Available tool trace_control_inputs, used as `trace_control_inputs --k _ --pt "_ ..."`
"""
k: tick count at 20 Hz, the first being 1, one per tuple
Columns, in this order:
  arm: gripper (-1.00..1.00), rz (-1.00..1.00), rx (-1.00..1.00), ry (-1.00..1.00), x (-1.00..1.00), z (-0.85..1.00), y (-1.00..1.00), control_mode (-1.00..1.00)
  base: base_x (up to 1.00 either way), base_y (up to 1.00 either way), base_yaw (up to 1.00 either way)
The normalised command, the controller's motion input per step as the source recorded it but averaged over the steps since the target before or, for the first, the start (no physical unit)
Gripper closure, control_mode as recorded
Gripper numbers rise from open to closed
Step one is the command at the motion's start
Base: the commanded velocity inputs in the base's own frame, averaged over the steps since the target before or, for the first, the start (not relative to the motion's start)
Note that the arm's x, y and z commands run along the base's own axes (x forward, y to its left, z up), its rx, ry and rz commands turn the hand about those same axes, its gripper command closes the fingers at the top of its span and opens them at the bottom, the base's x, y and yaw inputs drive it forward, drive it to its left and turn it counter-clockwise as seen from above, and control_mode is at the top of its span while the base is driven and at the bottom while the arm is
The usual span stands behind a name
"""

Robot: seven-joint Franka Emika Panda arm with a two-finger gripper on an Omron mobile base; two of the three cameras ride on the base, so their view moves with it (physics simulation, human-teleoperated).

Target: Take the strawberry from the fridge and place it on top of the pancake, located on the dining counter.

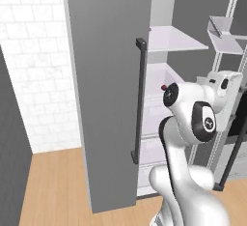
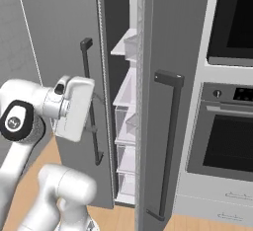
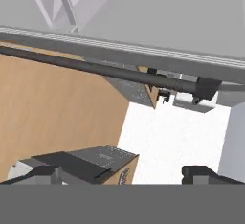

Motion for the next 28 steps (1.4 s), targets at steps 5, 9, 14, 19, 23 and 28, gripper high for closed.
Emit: trace_control_inputs --k 5,9,14,19,23,28 --pt "-1.00 0.00 -0.11 0.21 0.72 0.07 -0.09 -1.00 0.00 0.00 0.00" --pt "-1.00 0.00 0.00 0.04 0.82 0.00 -0.14 -1.00 0.00 0.00 0.00" --pt "-1.00 0.02 0.00 0.10 0.92 0.00 -0.21 -1.00 0.00 0.00 0.00" --pt "-1.00 0.03 0.00 0.15 0.59 -0.06 -0.43 -1.00 0.00 0.00 0.00" --pt "-1.00 0.01 0.00 0.13 0.24 -0.07 -0.60 -1.00 0.00 0.00 0.00" --pt "-1.00 0.00 0.00 0.04 -0.03 -0.03 -0.63 -1.00 0.00 0.00 0.00"
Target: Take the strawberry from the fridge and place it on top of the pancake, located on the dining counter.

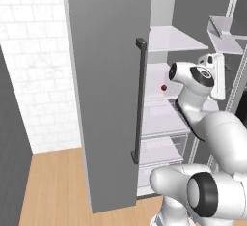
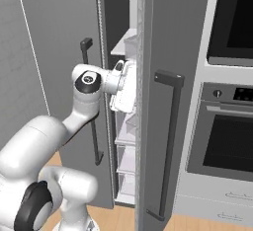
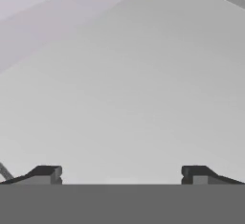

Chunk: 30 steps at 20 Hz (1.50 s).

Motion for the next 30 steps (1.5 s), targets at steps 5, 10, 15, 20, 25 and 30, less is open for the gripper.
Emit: trace_control_inputs --k 5,10,15,20,25,30 --pt "-1.00 0.00 0.00 0.00 -0.23 0.00 -0.55 -1.00 0.00 0.00 0.00" --pt "-1.00 0.00 0.00 0.00 -0.39 0.00 -0.56 -1.00 0.00 0.00 0.00" --pt "-1.00 0.00 0.01 -0.05 -0.33 0.00 -0.66 -1.00 0.00 0.00 0.00" --pt "-1.00 0.06 0.00 -0.08 -0.06 0.00 -0.49 -1.00 0.00 0.00 0.00" --pt "-1.00 0.13 0.00 -0.07 -0.07 0.00 -0.14 -1.00 0.00 0.00 0.00" --pt "-1.00 0.18 0.00 -0.10 -0.31 0.01 0.18 -1.00 0.00 0.00 0.00"
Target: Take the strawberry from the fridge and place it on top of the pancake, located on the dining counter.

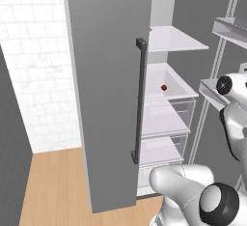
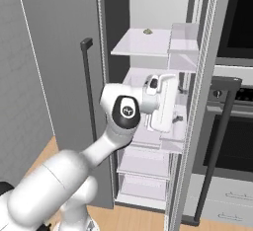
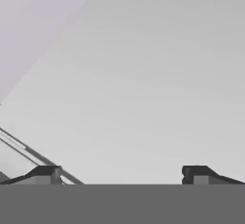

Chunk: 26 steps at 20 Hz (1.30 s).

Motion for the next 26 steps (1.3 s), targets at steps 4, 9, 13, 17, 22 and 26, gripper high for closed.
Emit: trace_control_inputs --k 4,9,13,17,22,26 --pt "-1.00 0.14 -0.02 -0.08 -0.20 0.16 0.51 -1.00 0.00 0.00 0.00" --pt "-1.00 0.03 0.10 0.00 -0.01 0.02 0.61 -1.00 0.00 0.00 0.00" --pt "-1.00 -0.03 0.40 0.00 0.02 0.00 0.61 -1.00 0.00 0.00 0.00" --pt "-1.00 -0.13 0.60 -0.07 0.15 0.00 0.55 -1.00 0.00 0.00 0.00" --pt "-1.00 -0.21 0.51 -0.20 0.02 0.00 0.89 -1.00 0.00 0.00 0.00" --pt "-1.00 -0.25 0.54 -0.10 0.04 -0.35 0.99 -1.00 0.00 0.00 0.00"
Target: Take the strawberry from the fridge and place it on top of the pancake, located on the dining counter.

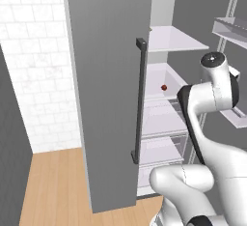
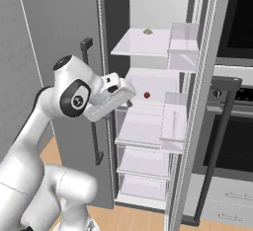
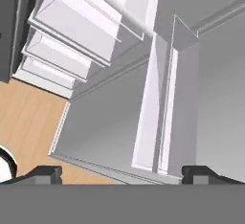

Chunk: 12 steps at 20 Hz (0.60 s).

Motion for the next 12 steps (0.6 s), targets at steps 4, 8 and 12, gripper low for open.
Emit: trace_control_inputs --k 4,8,12 --pt "-1.00 -0.28 0.58 -0.09 0.11 -0.48 0.98 -1.00 0.00 0.00 0.00" --pt "-1.00 -0.28 0.61 -0.09 0.08 -0.36 0.68 -1.00 0.00 0.00 0.00" --pt "-1.00 -0.23 0.50 -0.04 0.06 -0.13 0.52 -1.00 0.00 0.00 0.00"
